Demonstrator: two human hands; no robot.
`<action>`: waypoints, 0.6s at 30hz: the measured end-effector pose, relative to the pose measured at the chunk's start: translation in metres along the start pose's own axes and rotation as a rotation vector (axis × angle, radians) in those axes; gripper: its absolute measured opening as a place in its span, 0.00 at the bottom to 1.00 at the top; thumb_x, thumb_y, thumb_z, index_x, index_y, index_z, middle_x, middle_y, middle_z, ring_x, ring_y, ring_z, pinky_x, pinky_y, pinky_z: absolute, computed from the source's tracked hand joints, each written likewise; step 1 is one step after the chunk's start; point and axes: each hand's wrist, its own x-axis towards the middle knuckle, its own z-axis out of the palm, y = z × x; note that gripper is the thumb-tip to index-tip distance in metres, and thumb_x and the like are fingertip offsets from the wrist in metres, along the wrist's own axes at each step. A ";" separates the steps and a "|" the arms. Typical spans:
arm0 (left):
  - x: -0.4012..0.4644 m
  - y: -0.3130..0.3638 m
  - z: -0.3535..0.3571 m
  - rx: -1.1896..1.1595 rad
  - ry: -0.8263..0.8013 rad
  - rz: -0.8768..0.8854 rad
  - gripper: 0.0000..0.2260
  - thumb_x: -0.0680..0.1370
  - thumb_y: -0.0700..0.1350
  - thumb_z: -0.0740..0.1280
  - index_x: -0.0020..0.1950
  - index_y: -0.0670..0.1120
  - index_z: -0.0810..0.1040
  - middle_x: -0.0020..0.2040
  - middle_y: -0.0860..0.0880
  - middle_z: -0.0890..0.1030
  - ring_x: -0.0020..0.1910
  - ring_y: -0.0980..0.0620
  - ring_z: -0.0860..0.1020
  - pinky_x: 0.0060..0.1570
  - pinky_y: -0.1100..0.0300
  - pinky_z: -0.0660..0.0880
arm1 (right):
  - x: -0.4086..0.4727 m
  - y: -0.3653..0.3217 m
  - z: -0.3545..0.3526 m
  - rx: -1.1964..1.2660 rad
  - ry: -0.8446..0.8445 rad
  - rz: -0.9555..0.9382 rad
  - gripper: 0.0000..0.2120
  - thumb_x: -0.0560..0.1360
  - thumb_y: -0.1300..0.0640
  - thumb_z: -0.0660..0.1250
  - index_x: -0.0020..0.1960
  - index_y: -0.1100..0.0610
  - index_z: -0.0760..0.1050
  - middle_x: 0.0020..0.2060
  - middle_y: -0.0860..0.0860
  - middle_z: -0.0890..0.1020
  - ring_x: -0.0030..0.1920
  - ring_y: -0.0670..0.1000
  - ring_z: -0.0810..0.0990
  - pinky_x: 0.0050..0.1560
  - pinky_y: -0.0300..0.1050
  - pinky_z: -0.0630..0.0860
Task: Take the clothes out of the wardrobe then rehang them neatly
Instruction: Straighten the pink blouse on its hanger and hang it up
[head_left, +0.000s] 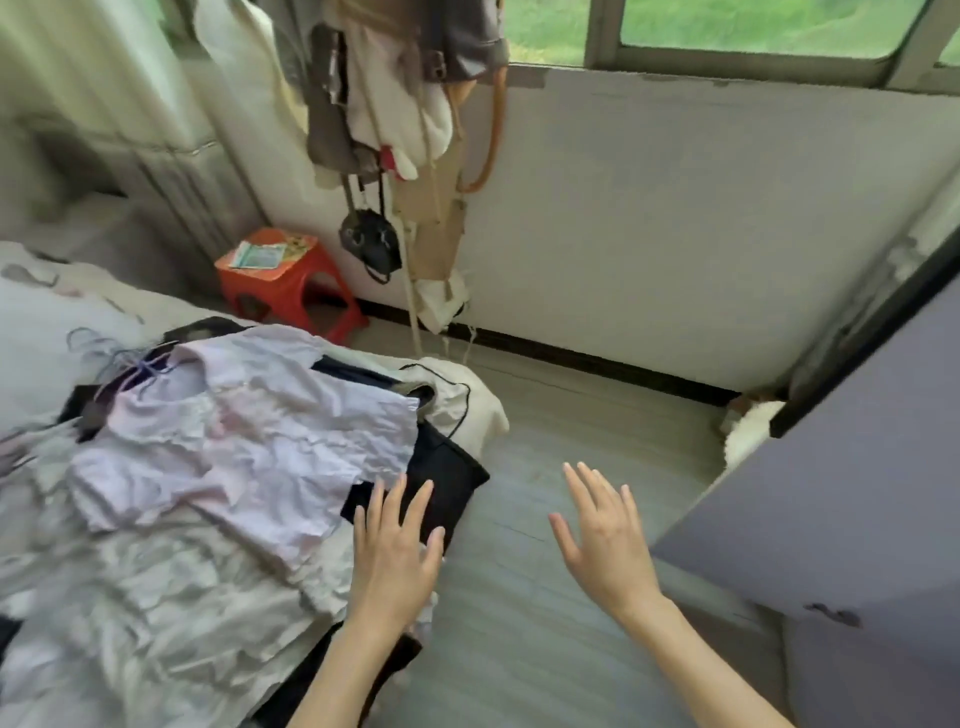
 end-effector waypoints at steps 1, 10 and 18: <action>-0.007 -0.021 -0.005 -0.006 0.015 -0.058 0.24 0.74 0.54 0.53 0.66 0.46 0.73 0.67 0.41 0.72 0.69 0.38 0.65 0.61 0.38 0.65 | 0.005 -0.017 0.013 0.013 -0.021 -0.050 0.25 0.71 0.52 0.67 0.65 0.60 0.72 0.60 0.58 0.78 0.61 0.58 0.77 0.61 0.61 0.68; -0.045 -0.134 -0.041 -0.050 0.177 -0.468 0.27 0.76 0.57 0.50 0.70 0.47 0.68 0.72 0.43 0.65 0.73 0.41 0.58 0.69 0.45 0.56 | 0.064 -0.141 0.081 0.122 -0.237 -0.423 0.25 0.75 0.54 0.67 0.70 0.59 0.67 0.66 0.56 0.73 0.68 0.58 0.69 0.68 0.58 0.60; -0.012 -0.183 -0.031 -0.145 0.116 -0.663 0.23 0.81 0.49 0.54 0.75 0.52 0.54 0.77 0.49 0.50 0.76 0.49 0.43 0.73 0.52 0.45 | 0.148 -0.189 0.127 0.145 -0.355 -0.607 0.23 0.76 0.54 0.66 0.69 0.58 0.68 0.64 0.54 0.74 0.66 0.56 0.71 0.68 0.56 0.62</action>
